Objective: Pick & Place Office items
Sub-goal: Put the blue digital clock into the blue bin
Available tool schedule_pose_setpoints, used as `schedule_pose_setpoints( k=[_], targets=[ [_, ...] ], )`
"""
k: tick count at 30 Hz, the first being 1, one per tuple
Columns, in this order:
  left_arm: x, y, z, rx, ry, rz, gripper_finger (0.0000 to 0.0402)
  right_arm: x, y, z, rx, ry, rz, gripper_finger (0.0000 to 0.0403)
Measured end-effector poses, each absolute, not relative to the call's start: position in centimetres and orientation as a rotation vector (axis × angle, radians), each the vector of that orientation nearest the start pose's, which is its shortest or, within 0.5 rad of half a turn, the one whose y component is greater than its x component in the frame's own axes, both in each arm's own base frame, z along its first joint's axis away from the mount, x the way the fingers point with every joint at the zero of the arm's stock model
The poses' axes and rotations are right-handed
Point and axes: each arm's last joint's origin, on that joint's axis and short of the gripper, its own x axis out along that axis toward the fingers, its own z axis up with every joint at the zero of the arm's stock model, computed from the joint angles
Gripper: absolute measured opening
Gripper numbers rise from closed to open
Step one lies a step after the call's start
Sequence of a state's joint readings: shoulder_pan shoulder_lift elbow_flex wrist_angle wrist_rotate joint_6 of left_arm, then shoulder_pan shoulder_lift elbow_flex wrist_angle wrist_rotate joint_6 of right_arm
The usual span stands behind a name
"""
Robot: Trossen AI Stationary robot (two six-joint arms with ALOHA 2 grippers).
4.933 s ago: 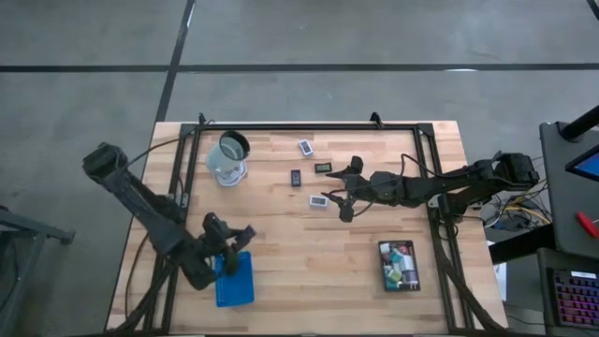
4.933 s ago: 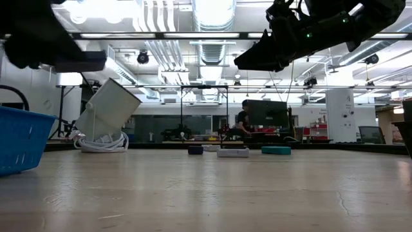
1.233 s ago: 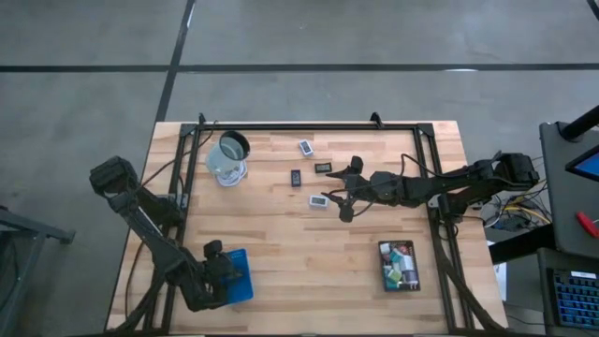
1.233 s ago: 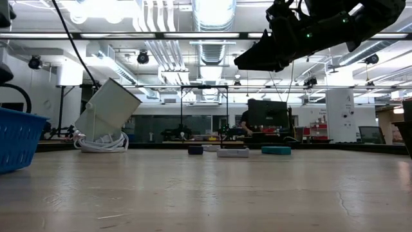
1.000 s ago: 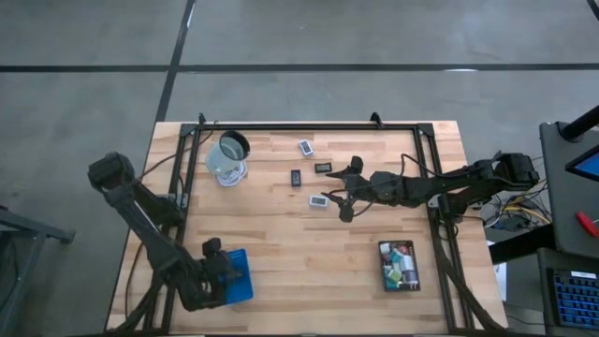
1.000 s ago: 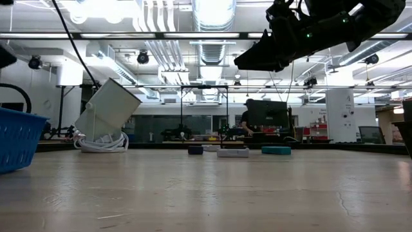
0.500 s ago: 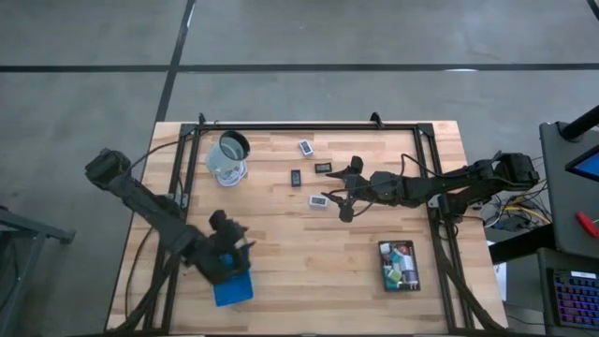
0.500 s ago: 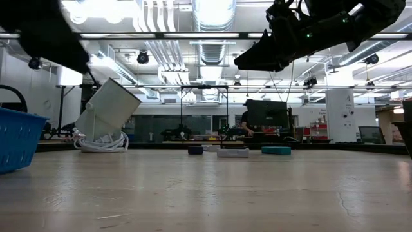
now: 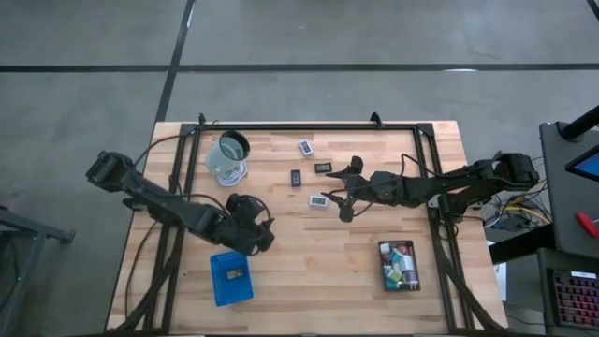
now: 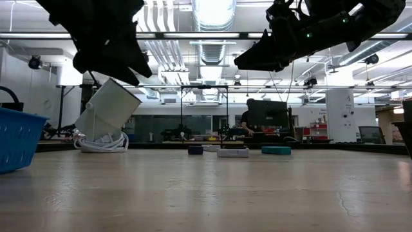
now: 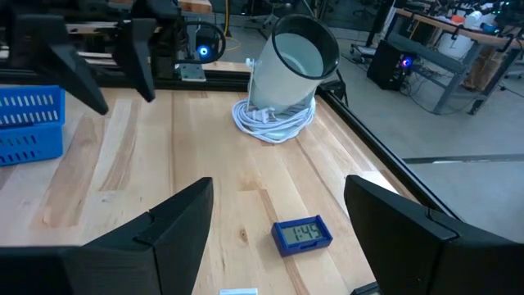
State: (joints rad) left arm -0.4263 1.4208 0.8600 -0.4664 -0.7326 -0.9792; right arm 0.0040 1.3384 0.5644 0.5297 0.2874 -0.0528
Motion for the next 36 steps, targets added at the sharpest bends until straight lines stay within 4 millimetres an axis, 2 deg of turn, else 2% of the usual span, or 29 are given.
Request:
schedule_pose_setpoints(
  k=[5,9,12,17,23,29,36],
  targets=[
    [25.0,-9.0,20.4,-0.399,0.617,0.684,0.0231,26.9,-0.7,20.9,-0.088,0.250,-0.276,0.0274],
    [25.4,-9.1,19.3,-0.419,0.631,0.717,0.0253,26.9,-0.7,20.9,-0.088,0.250,-0.276,0.0274],
    [26.0,-9.1,18.4,-0.428,0.637,0.743,0.0270,26.9,-0.7,20.9,-0.088,0.250,-0.276,0.0274],
    [27.6,-8.5,18.1,-0.474,0.583,0.779,0.0273,26.9,-0.7,20.9,-0.087,0.250,-0.275,0.0274],
    [31.0,-6.0,17.6,-0.509,0.532,0.887,0.0273,26.9,-0.7,20.9,-0.088,0.250,-0.276,0.0274],
    [35.7,-3.1,17.2,-0.467,0.557,0.968,0.0273,26.9,-0.7,20.9,-0.087,0.250,-0.275,0.0274],
    [39.0,-0.1,17.2,-0.522,0.594,1.117,0.0273,26.9,-0.7,20.9,-0.087,0.249,-0.276,0.0274]
  ],
)
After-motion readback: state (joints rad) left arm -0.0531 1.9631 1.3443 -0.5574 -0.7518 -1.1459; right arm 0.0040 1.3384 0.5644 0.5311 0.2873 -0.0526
